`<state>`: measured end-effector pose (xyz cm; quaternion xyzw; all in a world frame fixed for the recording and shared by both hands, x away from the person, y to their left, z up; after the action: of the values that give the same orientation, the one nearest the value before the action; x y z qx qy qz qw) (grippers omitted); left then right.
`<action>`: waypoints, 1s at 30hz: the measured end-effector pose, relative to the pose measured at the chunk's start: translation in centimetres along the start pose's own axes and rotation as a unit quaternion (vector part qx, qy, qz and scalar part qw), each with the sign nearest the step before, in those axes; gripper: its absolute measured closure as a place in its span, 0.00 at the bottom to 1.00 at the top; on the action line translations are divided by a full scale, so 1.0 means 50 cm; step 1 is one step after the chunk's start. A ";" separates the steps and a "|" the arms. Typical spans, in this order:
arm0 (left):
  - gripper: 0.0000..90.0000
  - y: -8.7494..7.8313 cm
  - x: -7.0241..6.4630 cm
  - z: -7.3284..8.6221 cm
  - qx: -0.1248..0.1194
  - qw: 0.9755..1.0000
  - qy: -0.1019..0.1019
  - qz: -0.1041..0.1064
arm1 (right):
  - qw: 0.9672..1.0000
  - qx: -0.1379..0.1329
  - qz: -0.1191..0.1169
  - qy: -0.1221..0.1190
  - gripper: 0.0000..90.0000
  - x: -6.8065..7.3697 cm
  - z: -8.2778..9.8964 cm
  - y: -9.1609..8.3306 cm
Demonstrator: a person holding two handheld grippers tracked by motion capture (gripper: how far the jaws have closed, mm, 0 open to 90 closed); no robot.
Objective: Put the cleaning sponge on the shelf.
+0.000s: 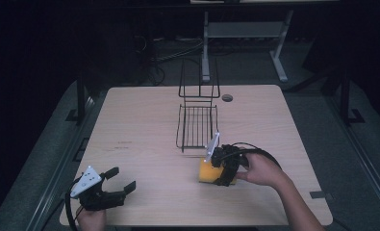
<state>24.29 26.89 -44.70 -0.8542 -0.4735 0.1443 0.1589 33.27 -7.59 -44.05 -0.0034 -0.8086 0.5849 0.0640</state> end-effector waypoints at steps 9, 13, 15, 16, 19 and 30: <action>0.14 -0.001 -0.001 0.000 0.000 1.000 0.001 0.001 | 1.000 -0.004 -0.001 -0.004 0.24 -0.012 -0.019 -0.008; 0.14 -0.002 0.000 0.000 -0.001 1.000 0.000 0.000 | 1.000 -0.003 0.000 -0.007 0.24 -0.019 -0.030 -0.012; 0.14 -0.002 0.000 0.000 -0.001 1.000 -0.001 0.001 | 1.000 -0.006 -0.002 -0.008 0.24 -0.024 -0.035 -0.013; 0.14 -0.002 0.000 0.000 -0.001 1.000 -0.001 0.001 | 1.000 -0.005 -0.002 -0.007 0.24 -0.026 -0.037 -0.013; 0.14 -0.002 0.001 0.000 -0.001 1.000 -0.002 0.001 | 1.000 0.001 -0.001 -0.006 0.24 -0.033 -0.041 -0.012; 0.14 -0.001 0.001 0.000 -0.002 1.000 -0.001 0.001 | 1.000 -0.006 -0.002 -0.007 0.24 -0.058 -0.060 -0.020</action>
<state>24.27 26.97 -44.67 -0.8548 -0.4730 0.1447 0.1569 36.54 -5.30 -42.46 0.0021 -0.8128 0.5795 0.0592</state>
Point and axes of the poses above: each handheld gripper's, and its own axes: y roughly forward along the jaws, z roughly out of its underside, x roughly to its left, the point moved 4 cm from there along y, roughly forward along the jaws, and after that the axes turned 7 degrees about -z, right-handed, at the moved point
